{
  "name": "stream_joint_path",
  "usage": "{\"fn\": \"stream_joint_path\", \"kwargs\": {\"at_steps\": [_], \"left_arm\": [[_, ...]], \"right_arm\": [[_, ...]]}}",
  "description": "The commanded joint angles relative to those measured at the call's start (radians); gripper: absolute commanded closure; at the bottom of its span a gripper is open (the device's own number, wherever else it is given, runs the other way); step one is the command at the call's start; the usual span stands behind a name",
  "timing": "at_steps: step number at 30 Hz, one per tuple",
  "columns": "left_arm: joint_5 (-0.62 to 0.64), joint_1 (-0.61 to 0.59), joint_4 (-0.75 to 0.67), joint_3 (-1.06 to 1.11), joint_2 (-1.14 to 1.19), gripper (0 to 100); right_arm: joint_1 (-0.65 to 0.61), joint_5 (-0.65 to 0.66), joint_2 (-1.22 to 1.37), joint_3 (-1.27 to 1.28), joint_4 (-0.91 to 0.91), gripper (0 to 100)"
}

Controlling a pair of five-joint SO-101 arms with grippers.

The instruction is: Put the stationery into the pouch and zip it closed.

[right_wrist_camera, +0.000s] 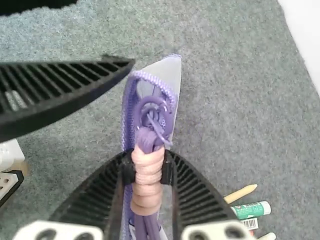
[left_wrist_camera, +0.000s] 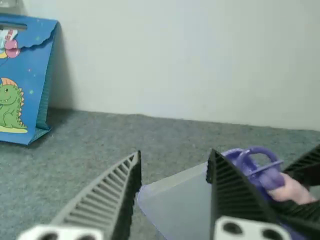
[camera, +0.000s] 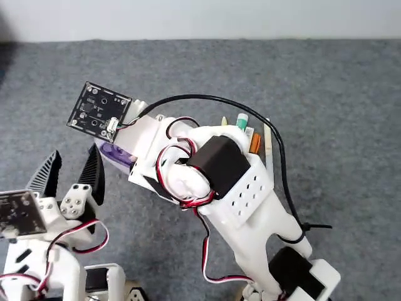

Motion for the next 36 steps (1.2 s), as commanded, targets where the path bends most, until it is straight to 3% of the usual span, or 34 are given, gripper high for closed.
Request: {"fn": "stream_joint_path", "kwargs": {"at_steps": [1,12,17,26,36], "left_arm": [[-0.017,-0.008,-0.005,0.01,0.009,79],[-0.015,0.121,-0.06,-0.027,0.005,79],[-0.017,0.112,-0.06,-0.019,0.008,79],[-0.051,-0.006,-0.147,0.039,0.011,79],[-0.072,0.002,-0.126,0.07,0.012,79]], "right_arm": [[-0.018,-0.008,0.01,0.008,0.035,99.1],[-0.053,0.032,0.019,0.008,0.031,99.1],[-0.054,0.032,0.019,0.008,0.033,99.1],[-0.056,0.034,0.019,0.011,0.035,99.1],[-0.059,0.035,0.019,0.012,0.035,99.1]]}}
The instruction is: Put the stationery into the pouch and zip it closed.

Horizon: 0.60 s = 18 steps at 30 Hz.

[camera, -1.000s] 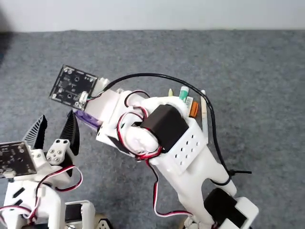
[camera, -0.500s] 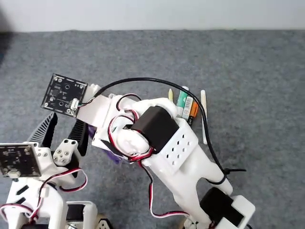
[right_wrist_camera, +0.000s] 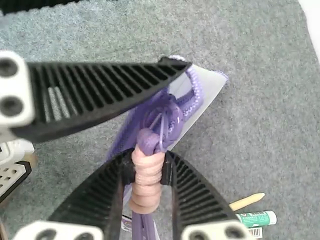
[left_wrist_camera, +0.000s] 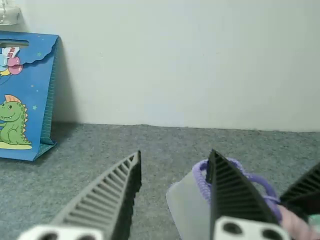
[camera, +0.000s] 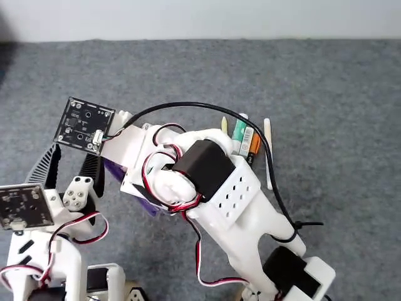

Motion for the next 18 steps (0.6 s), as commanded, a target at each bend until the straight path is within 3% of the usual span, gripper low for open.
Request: {"fn": "stream_joint_path", "kwargs": {"at_steps": [1,5,15,18], "left_arm": [[-0.014,0.018,0.011,0.005,0.011,79],[-0.054,0.078,0.106,0.016,0.003,79],[-0.068,0.077,0.117,0.081,0.003,79],[-0.121,0.077,0.138,0.096,0.003,79]], "right_arm": [[-0.005,0.014,-0.002,0.005,0.033,99.1],[-0.007,0.051,-0.004,0.005,0.035,99.1],[-0.059,0.06,-0.012,0.005,0.047,99.1],[-0.058,0.06,-0.012,0.005,0.048,99.1]]}}
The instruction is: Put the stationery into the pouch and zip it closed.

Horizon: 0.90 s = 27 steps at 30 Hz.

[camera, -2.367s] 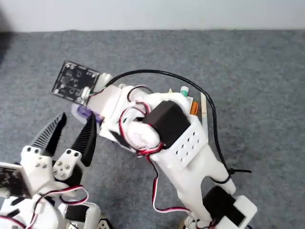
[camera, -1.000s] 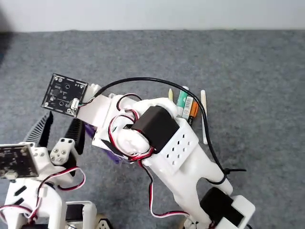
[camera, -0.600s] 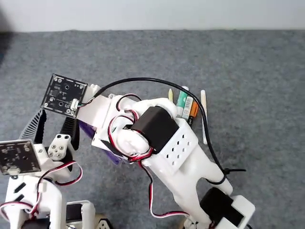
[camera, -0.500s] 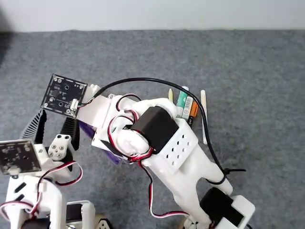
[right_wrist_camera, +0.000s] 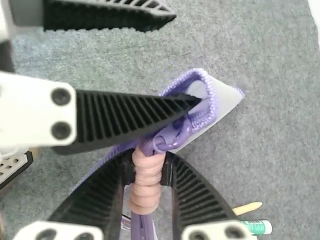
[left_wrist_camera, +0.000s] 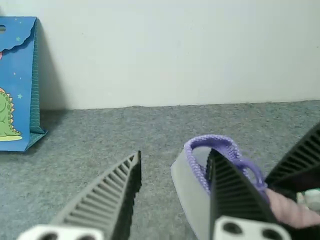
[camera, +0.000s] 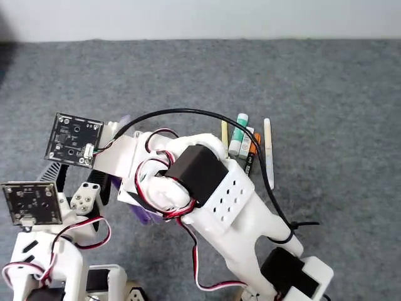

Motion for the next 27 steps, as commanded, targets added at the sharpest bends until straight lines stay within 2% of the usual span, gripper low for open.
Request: {"fn": "stream_joint_path", "kwargs": {"at_steps": [1,5,9,14,22,27], "left_arm": [[-0.064,0.014,0.069,0.05,0.008,79],[-0.092,-0.054,0.123,0.053,0.008,84],[-0.181,-0.143,0.123,0.096,0.008,90],[-0.247,-0.212,0.123,0.137,0.006,92],[-0.249,-0.209,0.124,0.137,0.006,92],[-0.316,-0.207,0.233,0.13,0.006,92]], "right_arm": [[-0.01,0.009,-0.013,0.003,0.044,99.1],[-0.013,0.009,-0.013,0.003,0.044,99.1],[-0.015,0.009,-0.013,0.017,0.044,99.1],[-0.036,0.009,-0.051,0.115,0.042,99.1],[-0.068,0.003,-0.131,0.247,0.041,99.1],[-0.068,-0.008,-0.168,0.265,0.041,99.1]]}}
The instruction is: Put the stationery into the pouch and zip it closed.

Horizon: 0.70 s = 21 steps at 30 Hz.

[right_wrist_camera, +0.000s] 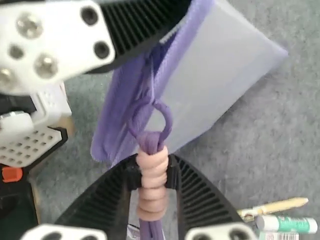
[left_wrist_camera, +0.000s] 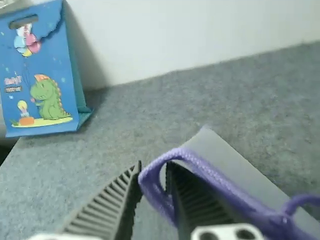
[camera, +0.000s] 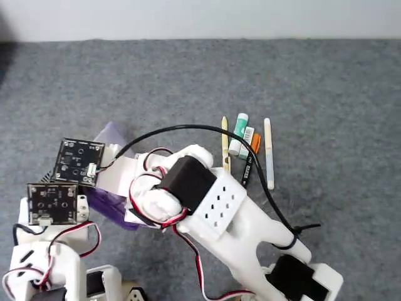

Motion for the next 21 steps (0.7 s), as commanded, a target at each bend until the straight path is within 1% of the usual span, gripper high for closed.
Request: {"fn": "stream_joint_path", "kwargs": {"at_steps": [1,4,8,13,17,21], "left_arm": [[-0.078,-0.009,0.114,0.056,0.009,92],[-0.091,-0.014,0.155,0.056,0.009,92],[-0.091,-0.017,0.155,0.056,0.009,92],[-0.094,-0.014,0.155,0.056,0.009,92],[-0.091,-0.009,0.152,0.061,0.009,99],[-0.089,-0.009,0.152,0.061,0.009,99]], "right_arm": [[-0.012,-0.021,-0.067,0.003,0.042,99.1],[-0.01,-0.04,-0.085,0.031,0.042,99.1],[0.019,-0.038,-0.147,0.135,0.042,99.1],[0.093,-0.038,-0.239,0.236,0.039,99.1],[0.153,-0.038,-0.291,0.281,0.036,99.1],[0.209,-0.04,-0.323,0.282,0.036,99.1]]}}
